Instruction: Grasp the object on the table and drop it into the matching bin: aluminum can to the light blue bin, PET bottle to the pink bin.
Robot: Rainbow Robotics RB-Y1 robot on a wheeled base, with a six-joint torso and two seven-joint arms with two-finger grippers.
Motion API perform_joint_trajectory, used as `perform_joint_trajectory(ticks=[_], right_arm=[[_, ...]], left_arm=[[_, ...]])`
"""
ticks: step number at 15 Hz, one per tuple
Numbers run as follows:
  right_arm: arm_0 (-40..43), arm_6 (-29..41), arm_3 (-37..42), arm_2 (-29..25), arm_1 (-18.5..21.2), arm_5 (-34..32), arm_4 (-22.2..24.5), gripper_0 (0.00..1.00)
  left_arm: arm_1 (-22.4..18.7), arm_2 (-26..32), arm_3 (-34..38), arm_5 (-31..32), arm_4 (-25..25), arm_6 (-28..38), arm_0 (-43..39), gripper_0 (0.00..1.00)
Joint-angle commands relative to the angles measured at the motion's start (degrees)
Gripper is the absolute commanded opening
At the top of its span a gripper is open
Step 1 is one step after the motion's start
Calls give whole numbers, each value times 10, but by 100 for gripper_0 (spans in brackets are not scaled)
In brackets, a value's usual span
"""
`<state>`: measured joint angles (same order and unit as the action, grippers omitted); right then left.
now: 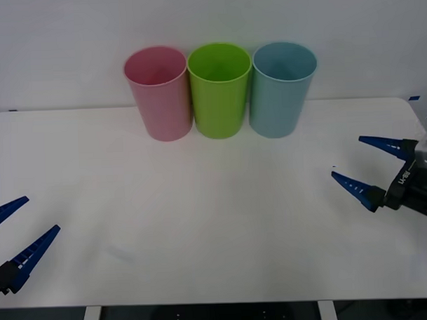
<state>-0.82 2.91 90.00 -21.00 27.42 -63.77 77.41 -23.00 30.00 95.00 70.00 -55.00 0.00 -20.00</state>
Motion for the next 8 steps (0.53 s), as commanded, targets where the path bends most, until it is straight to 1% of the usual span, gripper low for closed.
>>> perform_joint_trajectory(ticks=[1, 5, 8], right_arm=[[61, 3, 46, 0, 0, 0, -10, 100], [115, -4, 83, 3, 0, 0, -19, 100], [131, -4, 86, 10, 0, -8, -21, 100]], left_arm=[[0, 0, 0, 0, 0, 0, 0, 100], [0, 0, 0, 0, 0, 0, 0, 100], [0, 0, 0, 0, 0, 0, 0, 100]])
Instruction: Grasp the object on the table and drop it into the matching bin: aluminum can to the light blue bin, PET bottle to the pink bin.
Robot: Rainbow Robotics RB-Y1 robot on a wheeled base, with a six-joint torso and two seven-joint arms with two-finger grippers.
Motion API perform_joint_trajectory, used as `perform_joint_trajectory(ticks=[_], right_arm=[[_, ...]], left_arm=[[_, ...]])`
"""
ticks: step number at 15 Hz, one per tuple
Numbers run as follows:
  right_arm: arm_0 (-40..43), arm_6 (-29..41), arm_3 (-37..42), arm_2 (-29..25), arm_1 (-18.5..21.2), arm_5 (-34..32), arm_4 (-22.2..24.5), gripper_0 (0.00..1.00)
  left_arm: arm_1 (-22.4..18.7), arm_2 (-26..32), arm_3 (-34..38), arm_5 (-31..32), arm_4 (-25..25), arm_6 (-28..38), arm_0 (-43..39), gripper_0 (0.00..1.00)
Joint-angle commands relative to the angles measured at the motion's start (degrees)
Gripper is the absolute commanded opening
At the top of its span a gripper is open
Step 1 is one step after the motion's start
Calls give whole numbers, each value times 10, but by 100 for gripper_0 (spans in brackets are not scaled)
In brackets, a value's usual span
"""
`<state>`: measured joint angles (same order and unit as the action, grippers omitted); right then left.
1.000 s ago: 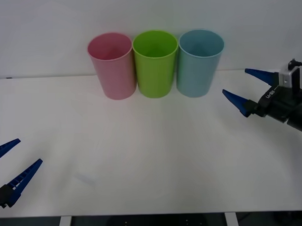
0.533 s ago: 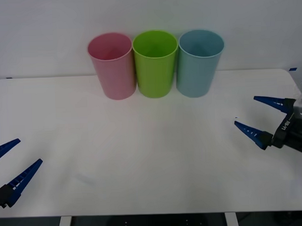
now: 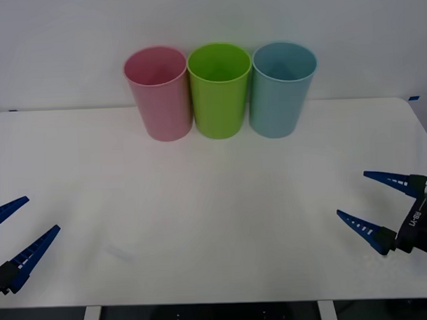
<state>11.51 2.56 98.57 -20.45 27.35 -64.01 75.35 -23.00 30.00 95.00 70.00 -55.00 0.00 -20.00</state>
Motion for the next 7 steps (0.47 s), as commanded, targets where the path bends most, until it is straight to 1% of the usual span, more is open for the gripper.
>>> perform_joint_trajectory(ticks=[1, 7], right_arm=[[11, 0, 0, 6, 1, -7, 0, 100], [23, 3, 0, 9, 0, -7, 0, 100]], left_arm=[[0, 0, 0, 0, 0, 0, 0, 100], [0, 0, 0, 0, 0, 0, 0, 100]])
